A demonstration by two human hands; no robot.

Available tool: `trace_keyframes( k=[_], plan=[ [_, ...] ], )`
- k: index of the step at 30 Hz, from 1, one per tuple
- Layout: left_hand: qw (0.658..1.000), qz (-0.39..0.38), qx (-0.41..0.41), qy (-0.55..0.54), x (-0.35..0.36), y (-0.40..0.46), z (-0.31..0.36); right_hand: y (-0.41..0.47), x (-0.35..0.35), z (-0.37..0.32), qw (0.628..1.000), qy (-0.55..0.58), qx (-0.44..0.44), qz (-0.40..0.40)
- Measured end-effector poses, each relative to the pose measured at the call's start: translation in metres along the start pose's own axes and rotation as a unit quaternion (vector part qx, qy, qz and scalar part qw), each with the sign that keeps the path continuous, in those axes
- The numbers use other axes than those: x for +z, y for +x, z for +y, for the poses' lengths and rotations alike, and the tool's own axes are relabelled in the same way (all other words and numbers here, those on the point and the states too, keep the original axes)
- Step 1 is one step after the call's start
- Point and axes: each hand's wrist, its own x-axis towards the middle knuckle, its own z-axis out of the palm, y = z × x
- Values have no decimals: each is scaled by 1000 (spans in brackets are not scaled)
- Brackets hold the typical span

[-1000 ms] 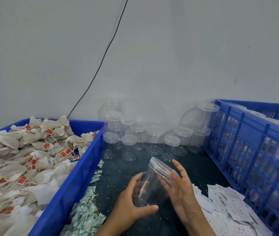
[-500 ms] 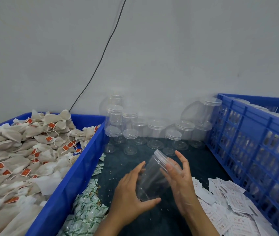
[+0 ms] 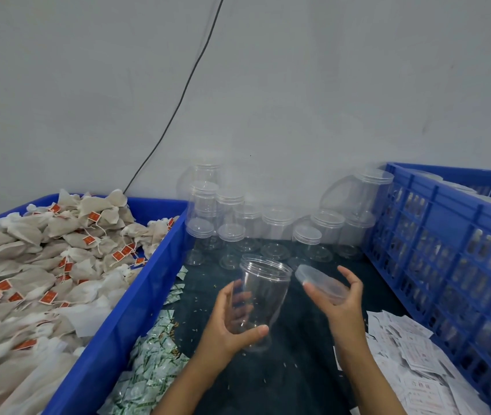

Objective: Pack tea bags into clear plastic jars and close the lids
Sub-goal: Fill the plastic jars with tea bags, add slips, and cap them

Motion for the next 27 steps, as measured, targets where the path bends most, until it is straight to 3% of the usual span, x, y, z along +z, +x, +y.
trace_keyframes(
  k=[2, 4, 9, 12, 17, 23, 27],
  plan=[
    [1000, 20, 11, 10, -1, 1, -2, 1, -2, 5, 995, -93, -32, -9],
    [999, 27, 10, 16, -2, 1, -6, 0, -1, 8, 993, -110, -21, -43],
    [999, 13, -9, 37, 0, 3, -14, 4, 3, 14, 985, -90, 138, -42],
    [997, 8, -13, 74, -2, 5, -15, 7, 0, 17, 980, -100, 172, -32],
    [984, -23, -46, 172, -6, 1, -13, 7, 0, 29, 975, -183, 120, -23],
    [967, -71, -156, 191, -22, 4, 12, 9, -1, 28, 948, -314, 47, -8],
    [951, -72, -195, 228, -35, 4, 54, 11, 13, 4, 948, -319, 0, -12]
  ],
)
